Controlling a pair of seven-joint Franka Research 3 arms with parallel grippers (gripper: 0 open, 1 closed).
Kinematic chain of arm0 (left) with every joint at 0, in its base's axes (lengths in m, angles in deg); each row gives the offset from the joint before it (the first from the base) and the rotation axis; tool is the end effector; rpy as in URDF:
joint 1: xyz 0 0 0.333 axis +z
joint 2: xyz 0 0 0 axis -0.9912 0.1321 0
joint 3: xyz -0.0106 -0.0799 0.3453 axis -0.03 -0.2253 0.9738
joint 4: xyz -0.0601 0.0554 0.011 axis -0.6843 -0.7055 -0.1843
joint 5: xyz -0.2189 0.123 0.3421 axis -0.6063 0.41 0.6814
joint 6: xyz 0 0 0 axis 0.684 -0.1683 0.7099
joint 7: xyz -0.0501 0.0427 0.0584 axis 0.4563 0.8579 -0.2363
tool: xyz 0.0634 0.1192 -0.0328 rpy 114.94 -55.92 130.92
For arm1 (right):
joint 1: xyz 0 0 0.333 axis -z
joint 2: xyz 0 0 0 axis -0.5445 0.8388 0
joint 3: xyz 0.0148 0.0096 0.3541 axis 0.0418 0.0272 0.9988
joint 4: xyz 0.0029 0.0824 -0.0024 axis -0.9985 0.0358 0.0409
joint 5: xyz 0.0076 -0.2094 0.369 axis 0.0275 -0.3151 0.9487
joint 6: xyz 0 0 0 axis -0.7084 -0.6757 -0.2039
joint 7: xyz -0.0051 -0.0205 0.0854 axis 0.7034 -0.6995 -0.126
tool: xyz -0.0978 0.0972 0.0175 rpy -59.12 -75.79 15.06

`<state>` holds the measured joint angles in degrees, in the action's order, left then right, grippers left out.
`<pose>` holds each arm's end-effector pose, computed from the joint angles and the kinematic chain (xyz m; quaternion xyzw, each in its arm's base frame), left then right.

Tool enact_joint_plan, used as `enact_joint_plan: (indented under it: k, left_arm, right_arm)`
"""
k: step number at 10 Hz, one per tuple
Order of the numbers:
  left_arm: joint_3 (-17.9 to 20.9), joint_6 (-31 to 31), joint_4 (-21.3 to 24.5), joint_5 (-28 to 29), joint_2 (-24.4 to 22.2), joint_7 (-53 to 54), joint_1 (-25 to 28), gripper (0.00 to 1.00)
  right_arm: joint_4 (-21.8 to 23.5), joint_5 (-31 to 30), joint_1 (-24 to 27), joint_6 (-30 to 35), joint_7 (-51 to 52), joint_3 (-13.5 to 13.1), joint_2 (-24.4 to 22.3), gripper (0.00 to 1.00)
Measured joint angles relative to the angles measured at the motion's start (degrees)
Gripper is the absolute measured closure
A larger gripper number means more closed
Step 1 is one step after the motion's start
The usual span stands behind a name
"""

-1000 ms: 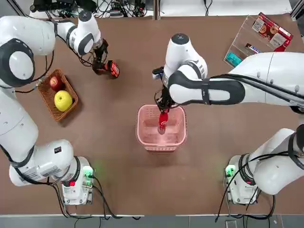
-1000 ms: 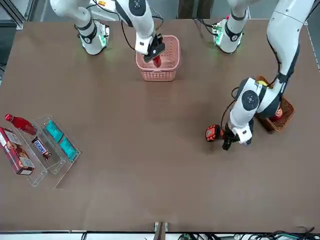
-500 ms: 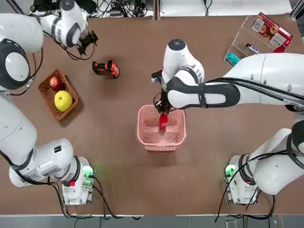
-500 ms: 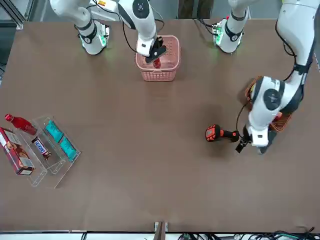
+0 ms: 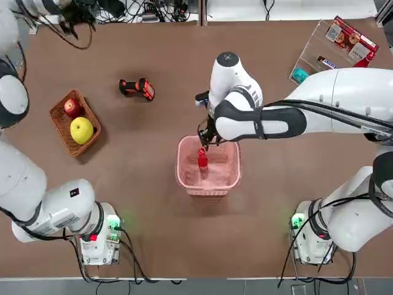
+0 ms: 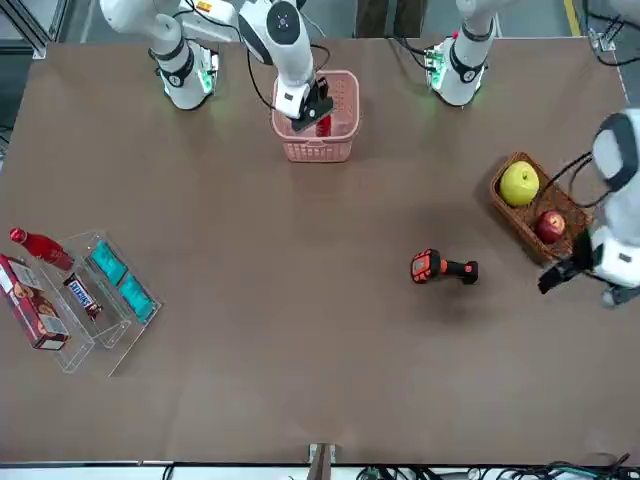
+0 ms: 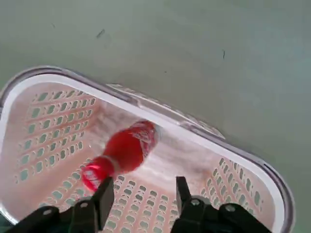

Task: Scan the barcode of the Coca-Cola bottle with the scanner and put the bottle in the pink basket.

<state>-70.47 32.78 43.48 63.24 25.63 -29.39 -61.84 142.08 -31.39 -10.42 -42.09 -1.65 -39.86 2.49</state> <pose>0.6789 0.0668 0.4777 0.9847 0.1570 0.0726 0.0208 0.2883 0.5028 0.3522 -0.9718 -0.1987 0.0985 0.0801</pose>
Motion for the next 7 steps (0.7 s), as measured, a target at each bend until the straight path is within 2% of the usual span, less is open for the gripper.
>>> enact_joint_plan:
  k: [1, 2, 5, 6, 7]
  left_arm:
    - [0.3, -5.6, -4.5, -0.2, -1.1, 2.1, 0.0, 0.0]
    - [0.3, -8.5, -6.8, -0.2, -2.5, 2.8, -0.1, 0.0]
    - [-0.2, -17.1, -9.3, -0.5, -5.4, 2.9, -0.6, 0.0]
    - [-0.3, -18.3, -10.0, -0.9, -5.7, 2.9, -0.9, 0.0]
    - [-0.3, -18.9, -10.3, -1.3, -5.9, 2.9, -1.2, 0.0]
  right_arm:
    - [-0.4, 0.0, 0.2, 0.4, -0.1, 0.0, -0.5, 0.39]
    - [-1.6, -0.1, 1.0, 2.6, -0.3, -0.1, -1.7, 0.36]
    - [-9.7, -1.3, 8.6, 13.8, -0.5, -1.4, -7.2, 0.25]
    - [-11.2, -3.3, 11.7, 14.6, -0.6, -2.5, -8.7, 0.24]
    - [-11.8, -4.8, 14.3, 14.6, -0.6, -4.7, -9.8, 0.18]
